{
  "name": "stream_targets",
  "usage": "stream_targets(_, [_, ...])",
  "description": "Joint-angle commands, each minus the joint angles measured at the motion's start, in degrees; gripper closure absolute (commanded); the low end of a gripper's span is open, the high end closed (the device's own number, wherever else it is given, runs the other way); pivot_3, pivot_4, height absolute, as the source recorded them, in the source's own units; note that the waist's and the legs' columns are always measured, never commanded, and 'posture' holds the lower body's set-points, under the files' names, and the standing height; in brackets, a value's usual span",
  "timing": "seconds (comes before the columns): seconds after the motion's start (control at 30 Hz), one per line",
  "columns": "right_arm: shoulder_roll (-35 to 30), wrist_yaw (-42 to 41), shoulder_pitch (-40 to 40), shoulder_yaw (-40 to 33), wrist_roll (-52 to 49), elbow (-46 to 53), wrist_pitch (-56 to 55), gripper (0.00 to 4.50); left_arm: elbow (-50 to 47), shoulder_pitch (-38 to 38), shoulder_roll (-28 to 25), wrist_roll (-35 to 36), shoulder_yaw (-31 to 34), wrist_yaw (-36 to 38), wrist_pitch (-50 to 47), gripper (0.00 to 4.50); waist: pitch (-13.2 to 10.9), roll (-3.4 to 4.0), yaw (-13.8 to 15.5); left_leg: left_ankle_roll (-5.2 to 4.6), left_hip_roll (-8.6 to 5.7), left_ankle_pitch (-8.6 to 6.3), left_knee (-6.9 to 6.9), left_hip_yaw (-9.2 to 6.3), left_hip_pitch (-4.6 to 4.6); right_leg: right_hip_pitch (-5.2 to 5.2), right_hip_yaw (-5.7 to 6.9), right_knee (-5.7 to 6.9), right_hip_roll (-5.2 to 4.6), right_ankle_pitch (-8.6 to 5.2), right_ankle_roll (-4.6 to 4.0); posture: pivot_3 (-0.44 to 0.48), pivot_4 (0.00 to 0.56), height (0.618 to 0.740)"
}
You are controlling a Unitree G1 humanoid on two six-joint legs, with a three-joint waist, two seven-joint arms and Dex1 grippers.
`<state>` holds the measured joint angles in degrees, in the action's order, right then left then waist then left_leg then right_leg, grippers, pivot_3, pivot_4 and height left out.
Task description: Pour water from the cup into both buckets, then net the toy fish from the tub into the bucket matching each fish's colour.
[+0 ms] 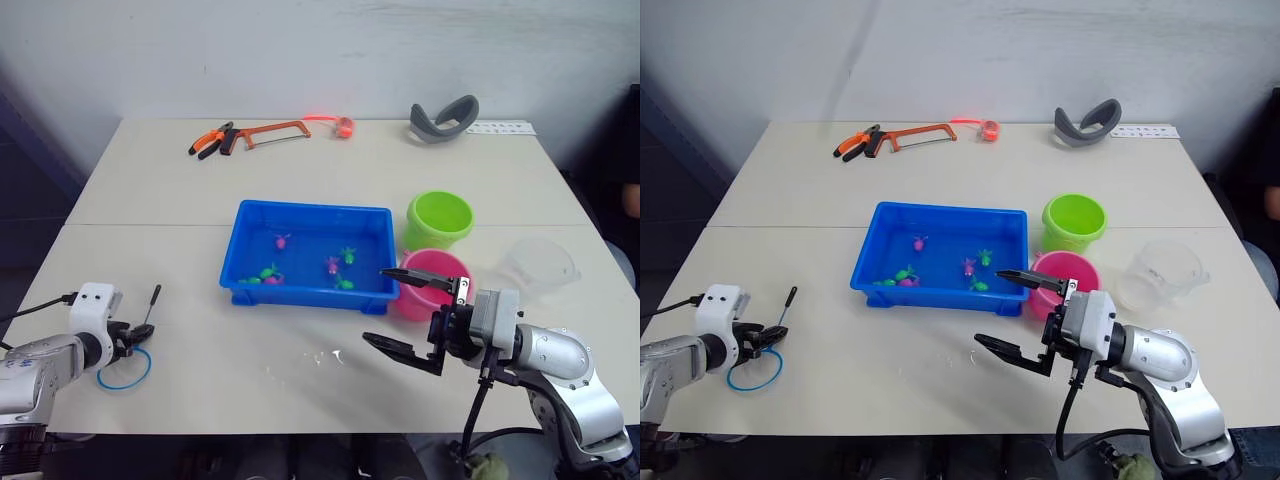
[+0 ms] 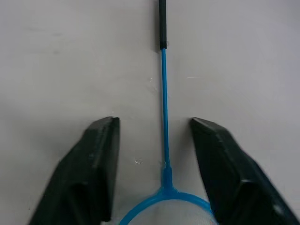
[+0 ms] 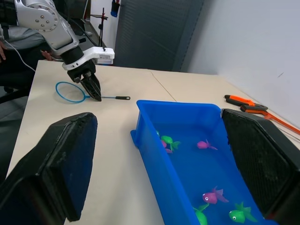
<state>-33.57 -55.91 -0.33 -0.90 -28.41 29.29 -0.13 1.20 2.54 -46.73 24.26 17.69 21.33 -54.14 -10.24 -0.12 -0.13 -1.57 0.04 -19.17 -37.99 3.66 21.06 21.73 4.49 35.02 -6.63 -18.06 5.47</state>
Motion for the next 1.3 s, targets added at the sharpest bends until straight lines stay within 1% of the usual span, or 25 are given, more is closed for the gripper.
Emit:
stream_targets(0.03, [-0.4, -0.1, 0.5, -2.2, -0.5, 0.8, -2.0, 0.0, 2.4, -1.3, 2.1, -0.4, -2.0, 2.4, -1.0, 3.41, 0.1, 0.14, 0.1, 0.0, 0.0, 0.0, 0.0, 0.0, -0.01, 0.0, 0.0, 0.0, 0.0, 0.0, 0.0, 0.0, 0.15, 0.74])
stream_targets(0.1, [-0.6, -0.4, 0.9, -2.6, -0.7, 0.7, -2.3, 0.0, 2.9, -1.9, 1.5, -1.3, -2.4, 4.1, 1.2, 4.41, 0.1, 0.24, 0.2, -0.01, -0.01, 0.01, 0.0, 0.0, -0.01, 0.0, -0.01, 0.01, -0.01, 0.0, 0.0, 0.0, 0.15, 0.74])
stream_targets(0.23, [-1.0, -1.2, 1.6, -3.3, -1.1, 0.8, -2.7, 0.0, 4.4, -2.9, -0.4, -2.8, -1.9, 7.8, 6.5, 4.47, 0.2, 0.27, 0.0, -0.01, -0.01, 0.01, 0.0, 0.0, -0.01, 0.0, -0.01, 0.0, -0.01, 0.0, 0.0, 0.0, 0.15, 0.74])
stream_targets(0.3, [-1.4, -1.6, 2.0, -3.8, -1.9, 1.0, -2.2, 0.0, 3.0, -2.4, 0.4, -1.1, 1.2, 12.4, 14.8, 4.47, 0.1, 0.28, 0.0, -0.01, 0.0, 0.01, 0.0, 0.0, -0.01, 0.0, -0.01, -0.01, -0.02, 0.0, 0.0, 0.0, 0.15, 0.74])
stream_targets(0.37, [-1.9, -2.1, 2.2, -3.7, -3.3, 1.4, -0.9, 0.0, -0.3, -1.8, 1.2, 1.6, 4.4, 18.7, 23.7, 4.47, 0.1, 0.22, 0.1, -0.01, 0.01, 0.01, 0.0, -0.01, 0.06, 0.05, -0.01, -0.03, -0.02, 0.0, 0.0, 0.0, 0.15, 0.74])
stream_targets(0.43, [-2.3, -2.2, 2.1, -2.9, -5.5, 2.2, 1.3, 0.0, -4.0, -2.0, 0.9, 3.6, 6.2, 25.1, 30.4, 4.47, 0.0, -0.09, 0.1, 0.0, 0.01, 0.01, -0.02, -0.07, 0.14, 0.09, 0.01, -0.04, -0.04, 0.0, -0.01, 0.0, 0.15, 0.74])
stream_targets(0.53, [-3.4, -2.9, 1.0, -1.0, -8.3, 3.5, 5.4, 0.0, -9.4, -2.2, -0.6, 6.3, 7.7, 33.0, 35.8, 4.47, 0.0, -0.1, -0.1, 0.0, 0.03, 0.01, -0.02, -0.07, 0.14, 0.06, 0.01, -0.11, -0.04, 0.0, -0.01, 0.0, 0.15, 0.74])
stream_targets(0.57, [-3.9, -2.7, 0.2, -0.4, -9.4, 3.9, 7.7, 0.0, -11.2, -2.6, -2.6, 6.6, 7.4, 35.4, 35.3, 4.47, 0.0, -0.07, -0.2, -0.01, 0.02, 0.01, -0.02, -0.06, 0.14, 0.06, 0.01, -0.14, -0.05, 0.0, -0.01, 0.0, 0.15, 0.74])
stream_targets(0.67, [-6.5, -2.8, -3.6, 0.8, -11.7, 4.4, 14.1, 0.0, -15.5, -1.8, -8.8, 6.4, 3.9, 44.0, 36.4, 4.47, -0.1, 0.04, -0.9, -0.01, 0.05, 0.01, 0.0, -0.05, 0.12, 0.07, 0.02, -0.13, -0.04, -0.01, -0.02, 0.0, 0.15, 0.74])
stream_targets(0.73, [-9.1, -3.3, -6.9, 2.0, -11.7, 4.6, 18.4, 0.0, -18.6, 1.7, -12.0, 8.8, 0.2, 47.8, 33.5, 4.47, -0.2, 0.26, -1.0, -0.04, 0.03, 0.03, 0.0, -0.05, 0.12, 0.05, 0.02, -0.14, -0.04, -0.02, -0.03, 0.0, 0.15, 0.74])
stream_targets(0.83, [-11.1, -2.4, -12.7, 3.9, -11.9, 4.2, 24.6, 0.0, -22.2, 7.0, -17.2, 8.6, -7.5, 52.8, 28.8, 4.47, -0.3, 0.28, -1.0, -0.07, 0.02, 0.05, -0.02, -0.09, 0.13, 0.04, 0.04, -0.13, -0.05, -0.02, -0.03, 0.0, 0.15, 0.74])
stream_targets(0.87, [-11.8, -2.8, -14.9, 5.1, -12.4, 4.1, 27.0, 0.0, -23.4, 10.0, -18.3, 8.3, -10.8, 54.0, 26.8, 4.47, -0.3, 0.32, -1.1, -0.07, 0.01, 0.05, -0.02, -0.1, 0.15, 0.04, 0.04, -0.13, -0.05, -0.02, -0.03, 0.0, 0.15, 0.74])
stream_targets(0.93, [-12.2, -2.4, -18.2, 6.8, -12.9, 3.8, 31.2, 0.0, -24.4, 16.4, -18.4, 6.2, -17.3, 53.8, 22.9, 4.47, -0.3, 0.34, -1.1, -0.07, 0.0, 0.05, -0.01, -0.09, 0.16, 0.06, 0.04, -0.14, -0.05, -0.02, -0.03, 0.0, 0.15, 0.74])
stream_targets(0.97, [-12.4, -2.6, -19.3, 7.5, -13.9, 4.0, 33.5, 0.0, -24.6, 18.9, -18.1, 5.2, -19.9, 54.8, 22.7, 4.47, -0.3, 0.34, -1.1, -0.08, -0.01, 0.05, -0.01, -0.09, 0.18, 0.06, 0.05, -0.12, -0.03, -0.01, -0.03, 0.0, 0.15, 0.74])
stream_targets(1.07, [-11.1, -1.2, -21.9, 9.2, -13.6, 4.3, 36.7, 0.0, -25.3, 25.0, -15.3, 3.0, -26.0, 54.9, 21.4, 4.47, -0.3, 0.33, -1.1, -0.14, -0.01, 0.09, -0.04, -0.07, 0.25, 0.07, 0.08, 0.08, 0.05, 0.0, -0.01, 0.0, 0.15, 0.74])
stream_targets(1.17, [-10.6, -1.1, -22.7, 10.2, -12.8, 4.4, 38.0, 0.0, -25.3, 27.8, -13.4, 1.5, -28.7, 54.0, 20.1, 4.47, -0.4, 0.24, -1.2, -0.21, -0.02, 0.14, -0.16, -0.01, 0.37, 0.1, 0.11, 0.09, 0.1, 0.02, 0.04, 0.0, 0.15, 0.74])
stream_targets(1.23, [-10.7, -1.1, -22.9, 10.9, -12.5, 4.5, 39.1, 0.0, -25.1, 28.7, -13.3, -0.2, -30.4, 54.6, 20.2, 4.47, -0.4, 0.21, -1.2, -0.25, -0.05, 0.15, -0.19, 0.03, 0.46, 0.18, 0.11, 0.1, 0.12, 0.05, 0.1, 0.0, 0.15, 0.74])
stream_targets(1.3, [-10.8, -0.7, -23.5, 11.8, -12.0, 4.4, 40.5, 0.0, -24.8, 30.3, -11.8, -0.1, -31.2, 53.2, 17.8, 4.47, -0.4, 0.19, -1.1, -0.27, -0.05, 0.16, -0.22, 0.04, 0.51, 0.22, 0.11, 0.1, 0.13, 0.07, 0.13, 0.0, 0.15, 0.74])
